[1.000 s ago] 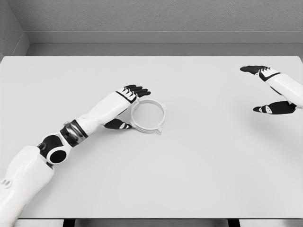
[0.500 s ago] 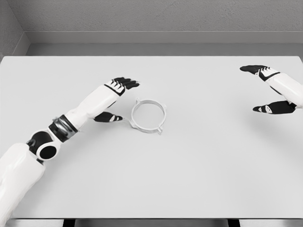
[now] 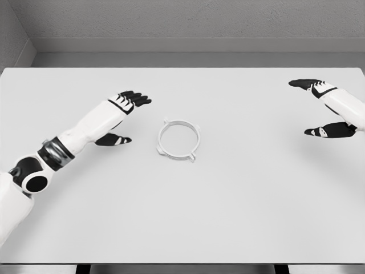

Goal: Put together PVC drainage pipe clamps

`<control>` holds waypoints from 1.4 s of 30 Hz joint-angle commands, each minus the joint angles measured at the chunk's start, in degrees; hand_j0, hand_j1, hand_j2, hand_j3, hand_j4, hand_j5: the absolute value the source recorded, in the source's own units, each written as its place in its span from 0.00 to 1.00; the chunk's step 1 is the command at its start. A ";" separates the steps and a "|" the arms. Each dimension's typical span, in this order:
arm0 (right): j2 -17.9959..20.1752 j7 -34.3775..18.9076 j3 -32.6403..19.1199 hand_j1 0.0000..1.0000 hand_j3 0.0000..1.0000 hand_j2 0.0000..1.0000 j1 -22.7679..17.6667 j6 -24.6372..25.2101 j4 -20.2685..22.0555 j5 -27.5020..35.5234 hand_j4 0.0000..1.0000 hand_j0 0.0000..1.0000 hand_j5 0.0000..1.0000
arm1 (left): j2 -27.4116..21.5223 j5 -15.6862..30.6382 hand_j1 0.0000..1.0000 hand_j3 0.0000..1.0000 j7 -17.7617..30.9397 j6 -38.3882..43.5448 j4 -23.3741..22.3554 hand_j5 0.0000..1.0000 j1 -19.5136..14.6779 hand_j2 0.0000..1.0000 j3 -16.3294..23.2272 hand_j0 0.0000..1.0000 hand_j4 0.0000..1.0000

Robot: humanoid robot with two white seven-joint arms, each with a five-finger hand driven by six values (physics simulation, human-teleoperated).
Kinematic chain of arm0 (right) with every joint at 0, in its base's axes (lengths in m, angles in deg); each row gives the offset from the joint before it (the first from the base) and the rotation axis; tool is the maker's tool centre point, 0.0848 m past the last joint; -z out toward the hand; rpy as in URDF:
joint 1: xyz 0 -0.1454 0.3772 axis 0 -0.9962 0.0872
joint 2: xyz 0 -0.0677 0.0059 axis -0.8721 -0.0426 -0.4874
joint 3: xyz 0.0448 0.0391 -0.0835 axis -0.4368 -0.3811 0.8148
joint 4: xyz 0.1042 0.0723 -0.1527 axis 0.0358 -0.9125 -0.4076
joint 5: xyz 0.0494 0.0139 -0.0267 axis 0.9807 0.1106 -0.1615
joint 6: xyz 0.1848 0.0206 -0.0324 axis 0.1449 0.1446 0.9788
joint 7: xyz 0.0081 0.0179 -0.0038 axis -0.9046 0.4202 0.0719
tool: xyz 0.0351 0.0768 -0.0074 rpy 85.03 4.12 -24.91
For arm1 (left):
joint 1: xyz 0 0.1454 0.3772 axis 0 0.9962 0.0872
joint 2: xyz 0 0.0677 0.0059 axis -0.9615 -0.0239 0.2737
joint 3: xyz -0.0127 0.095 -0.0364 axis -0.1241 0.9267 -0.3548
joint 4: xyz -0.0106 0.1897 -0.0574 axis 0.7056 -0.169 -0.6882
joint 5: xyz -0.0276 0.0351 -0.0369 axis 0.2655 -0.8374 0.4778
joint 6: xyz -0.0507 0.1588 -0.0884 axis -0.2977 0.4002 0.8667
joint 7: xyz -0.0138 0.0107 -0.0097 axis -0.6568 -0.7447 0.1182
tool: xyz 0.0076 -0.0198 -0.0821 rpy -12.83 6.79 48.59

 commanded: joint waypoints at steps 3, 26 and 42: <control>0.01 0.04 -0.01 1.00 1.00 1.00 -0.09 0.16 0.02 0.45 1.00 1.00 1.00 | 0.79 4.63 1.00 1.00 -0.04 -0.30 0.29 1.00 0.26 1.00 1.57 1.00 1.00; 0.10 -0.05 -0.01 1.00 1.00 1.00 0.00 0.16 0.02 0.45 1.00 1.00 1.00 | 5.45 4.01 1.00 1.00 0.14 -0.48 -0.50 1.00 1.93 1.00 2.01 1.00 1.00; 0.10 0.04 -0.01 1.00 1.00 1.00 -0.09 0.16 0.11 0.45 1.00 1.00 1.00 | 7.39 3.83 1.00 1.00 0.23 -0.30 -3.14 1.00 2.02 1.00 2.10 1.00 1.00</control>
